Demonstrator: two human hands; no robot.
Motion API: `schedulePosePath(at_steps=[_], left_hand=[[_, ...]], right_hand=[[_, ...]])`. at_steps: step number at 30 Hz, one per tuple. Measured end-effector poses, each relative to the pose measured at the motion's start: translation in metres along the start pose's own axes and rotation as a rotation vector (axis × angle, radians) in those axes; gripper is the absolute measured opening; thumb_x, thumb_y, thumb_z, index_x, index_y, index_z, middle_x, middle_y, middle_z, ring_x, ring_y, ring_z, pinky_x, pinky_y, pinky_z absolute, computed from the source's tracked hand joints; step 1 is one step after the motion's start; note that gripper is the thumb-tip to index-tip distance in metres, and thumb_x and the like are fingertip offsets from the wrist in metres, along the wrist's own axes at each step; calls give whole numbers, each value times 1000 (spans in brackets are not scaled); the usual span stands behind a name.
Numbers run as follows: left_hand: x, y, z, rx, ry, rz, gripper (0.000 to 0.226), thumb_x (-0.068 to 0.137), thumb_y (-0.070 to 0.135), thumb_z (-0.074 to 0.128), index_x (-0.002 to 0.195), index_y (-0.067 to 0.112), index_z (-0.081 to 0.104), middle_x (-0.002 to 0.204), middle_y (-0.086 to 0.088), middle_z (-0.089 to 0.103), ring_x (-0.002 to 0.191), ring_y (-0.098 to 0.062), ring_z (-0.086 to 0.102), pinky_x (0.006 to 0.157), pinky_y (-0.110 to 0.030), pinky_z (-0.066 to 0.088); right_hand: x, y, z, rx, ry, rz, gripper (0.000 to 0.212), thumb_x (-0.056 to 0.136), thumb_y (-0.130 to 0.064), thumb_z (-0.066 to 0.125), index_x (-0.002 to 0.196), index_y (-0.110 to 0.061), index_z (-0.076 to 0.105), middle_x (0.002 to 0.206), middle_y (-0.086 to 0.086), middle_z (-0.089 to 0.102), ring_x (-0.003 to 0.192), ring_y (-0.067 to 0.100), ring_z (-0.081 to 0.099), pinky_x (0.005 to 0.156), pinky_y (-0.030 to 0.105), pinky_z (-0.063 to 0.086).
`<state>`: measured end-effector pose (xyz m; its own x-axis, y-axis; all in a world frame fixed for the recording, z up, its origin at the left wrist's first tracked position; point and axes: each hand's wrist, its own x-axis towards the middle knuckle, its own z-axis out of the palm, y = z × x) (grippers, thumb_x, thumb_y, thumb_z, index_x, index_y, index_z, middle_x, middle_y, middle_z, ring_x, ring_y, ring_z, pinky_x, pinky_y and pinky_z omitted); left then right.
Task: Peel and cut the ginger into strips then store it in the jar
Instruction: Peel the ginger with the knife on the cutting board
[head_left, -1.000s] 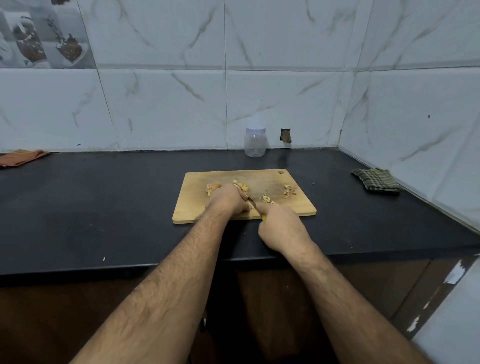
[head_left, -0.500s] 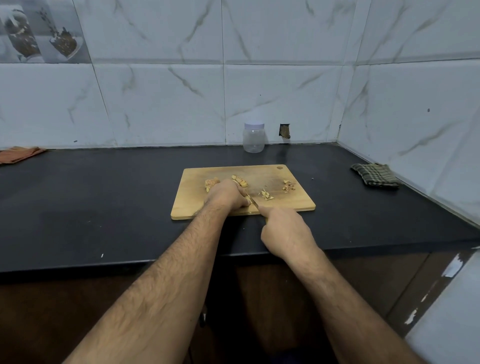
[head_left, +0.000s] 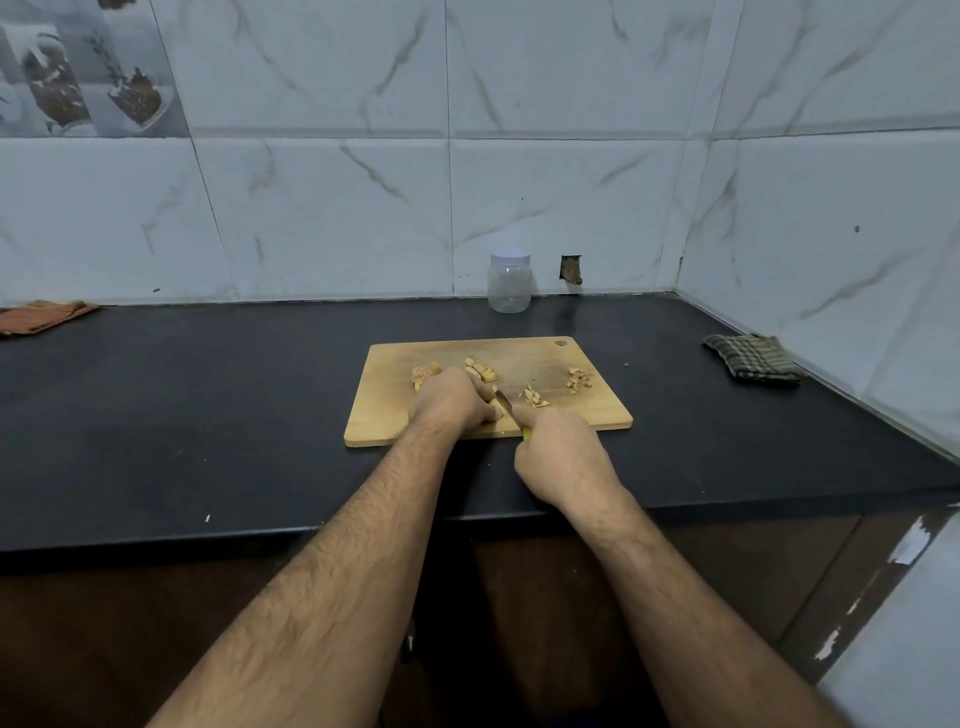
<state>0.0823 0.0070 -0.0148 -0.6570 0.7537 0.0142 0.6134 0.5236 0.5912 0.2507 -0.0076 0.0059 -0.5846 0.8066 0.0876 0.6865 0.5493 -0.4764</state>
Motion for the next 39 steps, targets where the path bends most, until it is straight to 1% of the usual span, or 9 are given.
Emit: schedulePosePath(at_steps=[5, 10, 17, 20, 23, 27, 31, 37, 39], left_hand=[[1, 0, -1, 17, -12, 1, 32, 81, 35, 79, 112, 34, 73, 124, 11, 68, 116, -13, 60, 91, -25, 46], [1, 1, -2, 18, -16, 8, 31, 81, 34, 79, 111, 33, 74, 123, 12, 68, 115, -12, 60, 87, -24, 45], [2, 2, -1, -12, -12, -7, 25, 79, 32, 82, 103, 32, 76, 113, 12, 71, 108, -12, 62, 93, -28, 50], [2, 1, -1, -20, -5, -16, 24, 78, 33, 83, 100, 32, 76, 113, 12, 71, 107, -12, 62, 94, -28, 50], [1, 2, -1, -12, -5, -13, 25, 79, 31, 82, 104, 31, 76, 115, 11, 71, 110, -13, 61, 94, -28, 49], [-2, 4, -4, -17, -15, -13, 28, 81, 30, 80, 109, 30, 75, 119, 10, 69, 113, -13, 60, 90, -26, 47], [-4, 4, -4, -27, -7, -15, 30, 81, 30, 81, 111, 31, 74, 121, 9, 68, 115, -13, 59, 94, -26, 46], [-4, 0, -4, -72, -22, -10, 32, 78, 30, 83, 109, 31, 74, 117, 9, 71, 111, -11, 61, 97, -31, 49], [-3, -2, -6, -84, -34, 0, 32, 78, 28, 83, 109, 30, 75, 119, 9, 70, 113, -11, 60, 98, -30, 48]], right_hand=[[4, -1, 2, -18, -8, -14, 55, 92, -6, 49, 141, -30, 52, 133, 5, 59, 118, 25, 56, 92, 39, 53], [9, 0, 1, -37, -35, -24, 56, 91, -6, 48, 141, -31, 52, 132, 5, 60, 116, 25, 56, 91, 37, 53], [15, -2, -3, -13, -68, -8, 61, 89, -6, 49, 143, -34, 51, 142, 4, 55, 119, 24, 57, 96, 39, 53], [14, -2, -1, -39, -69, -30, 60, 91, -6, 49, 143, -35, 51, 136, 6, 58, 118, 25, 56, 94, 37, 53], [8, 4, 1, -74, -55, -43, 54, 91, -7, 48, 138, -34, 54, 129, 5, 60, 112, 25, 57, 89, 37, 54], [-4, 12, 2, -115, -74, -19, 54, 92, -8, 47, 141, -32, 50, 131, 7, 58, 118, 26, 54, 93, 39, 52], [-4, 12, 1, -97, -49, -4, 53, 93, -9, 48, 142, -30, 50, 133, 6, 58, 120, 26, 53, 95, 39, 52], [4, 7, 1, -55, -12, 6, 51, 92, -8, 49, 138, -30, 54, 132, 4, 60, 119, 25, 55, 94, 38, 52], [4, 7, 1, -41, -8, 7, 52, 93, -8, 50, 140, -29, 52, 134, 4, 59, 121, 25, 54, 95, 37, 51]])
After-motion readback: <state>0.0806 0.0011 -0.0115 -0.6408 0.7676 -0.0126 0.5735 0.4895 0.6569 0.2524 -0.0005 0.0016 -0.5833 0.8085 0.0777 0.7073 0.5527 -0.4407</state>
